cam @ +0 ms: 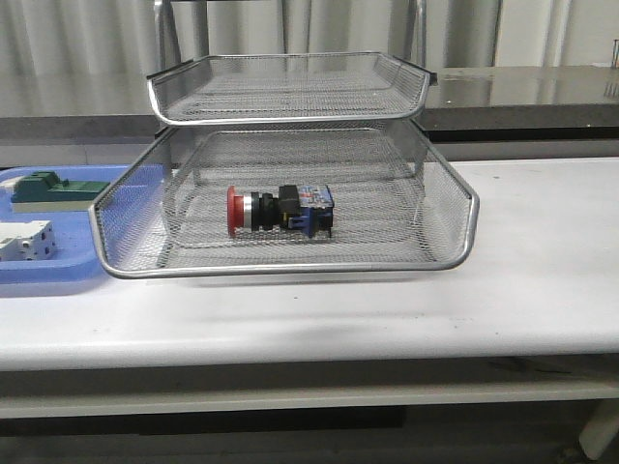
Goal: Place button on rack with both arms
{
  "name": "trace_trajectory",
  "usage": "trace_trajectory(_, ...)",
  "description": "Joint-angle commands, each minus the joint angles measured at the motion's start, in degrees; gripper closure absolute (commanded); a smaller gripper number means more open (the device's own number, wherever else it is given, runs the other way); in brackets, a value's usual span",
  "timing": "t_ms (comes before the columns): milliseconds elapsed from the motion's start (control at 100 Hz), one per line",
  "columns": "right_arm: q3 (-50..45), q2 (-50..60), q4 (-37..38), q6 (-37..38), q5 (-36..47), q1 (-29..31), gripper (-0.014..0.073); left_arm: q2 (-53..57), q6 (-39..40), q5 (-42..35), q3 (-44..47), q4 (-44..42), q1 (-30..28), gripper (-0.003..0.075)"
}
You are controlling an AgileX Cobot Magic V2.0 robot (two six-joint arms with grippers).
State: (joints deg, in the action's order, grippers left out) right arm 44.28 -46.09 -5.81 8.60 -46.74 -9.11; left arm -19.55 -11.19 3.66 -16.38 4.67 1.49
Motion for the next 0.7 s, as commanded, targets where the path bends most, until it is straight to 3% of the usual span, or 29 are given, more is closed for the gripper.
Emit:
trace_trajectory(0,2.3,-3.8,-3.1,-1.9,4.1,-0.1,0.0662,-0.4,0.5,-4.8,-1.5,0.5,-0.1,0.0716)
trace_trajectory(190,2.6,-11.9,-8.3,-7.1,7.6,-3.7,0.0660,-0.4,0.5,-4.8,-1.5,0.5,-0.1,0.0716)
trace_trajectory(690,2.6,-30.2,-8.8,-7.1,23.2,-25.2,0.0660,-0.4,0.5,-4.8,-1.5,0.5,-0.1,0.0716)
